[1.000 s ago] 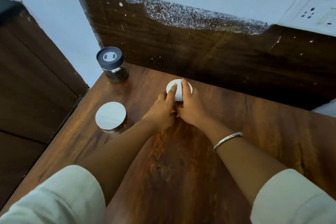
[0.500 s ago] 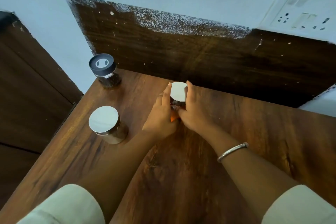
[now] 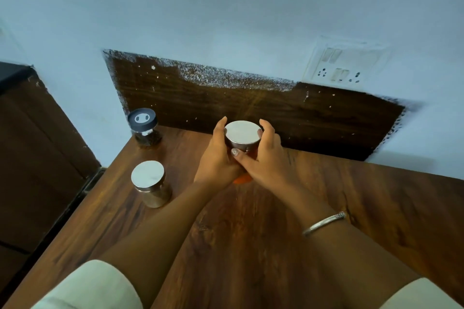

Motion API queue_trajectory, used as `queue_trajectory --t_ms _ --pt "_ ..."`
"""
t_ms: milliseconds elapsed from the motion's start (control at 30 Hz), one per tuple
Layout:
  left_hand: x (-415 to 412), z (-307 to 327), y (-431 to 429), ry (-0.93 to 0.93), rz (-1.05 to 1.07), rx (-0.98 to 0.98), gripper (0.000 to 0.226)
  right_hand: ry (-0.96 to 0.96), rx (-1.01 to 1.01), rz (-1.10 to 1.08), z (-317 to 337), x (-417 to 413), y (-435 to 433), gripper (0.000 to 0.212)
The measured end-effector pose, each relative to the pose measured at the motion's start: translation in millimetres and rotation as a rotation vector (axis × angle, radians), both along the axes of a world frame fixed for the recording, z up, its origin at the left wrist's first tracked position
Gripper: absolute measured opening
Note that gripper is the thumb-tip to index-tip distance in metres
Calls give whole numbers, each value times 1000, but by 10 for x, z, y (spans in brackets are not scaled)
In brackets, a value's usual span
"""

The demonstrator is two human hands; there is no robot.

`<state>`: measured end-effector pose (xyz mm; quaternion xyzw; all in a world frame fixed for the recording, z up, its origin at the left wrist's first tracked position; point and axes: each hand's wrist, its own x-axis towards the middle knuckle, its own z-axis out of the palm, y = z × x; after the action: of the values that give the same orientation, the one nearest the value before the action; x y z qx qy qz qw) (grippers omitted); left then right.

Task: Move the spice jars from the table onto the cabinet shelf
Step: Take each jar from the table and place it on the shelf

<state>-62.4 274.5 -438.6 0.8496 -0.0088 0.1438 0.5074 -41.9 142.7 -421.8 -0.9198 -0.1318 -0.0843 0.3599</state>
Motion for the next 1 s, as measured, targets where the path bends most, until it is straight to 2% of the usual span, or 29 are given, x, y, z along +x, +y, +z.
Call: queue_trajectory --t_ms 67,233,400,500,567,700,833,933,1000 --pt "-85 139 -33 -11 -34 -56 103 50 85 -9 168 -117 -92 94" --pt "-296 431 -224 -35 -192 -115 102 311 314 -15 419 -416 -381 97" --pt "-463 659 -452 72 -362 -256 105 376 542 70 549 -764 -702 77" --pt "-527 766 -557 107 -443 -288 102 333 598 81 618 -895 -848 54" --pt "-572 821 -638 93 -464 -289 99 279 640 58 673 -936 -905 47" --pt "-695 940 -867 -33 -479 -133 77 208 783 -48 756 -951 -977 48" --pt "-708 997 -1152 -160 -421 -42 55 192 773 -92 808 -951 -1199 44" --pt "-696 1054 -1392 -132 -432 -139 56 166 739 -60 847 -965 -1461 51" --pt "-709 1100 -1548 -104 -449 -207 69 145 731 -19 884 -972 -1619 61"
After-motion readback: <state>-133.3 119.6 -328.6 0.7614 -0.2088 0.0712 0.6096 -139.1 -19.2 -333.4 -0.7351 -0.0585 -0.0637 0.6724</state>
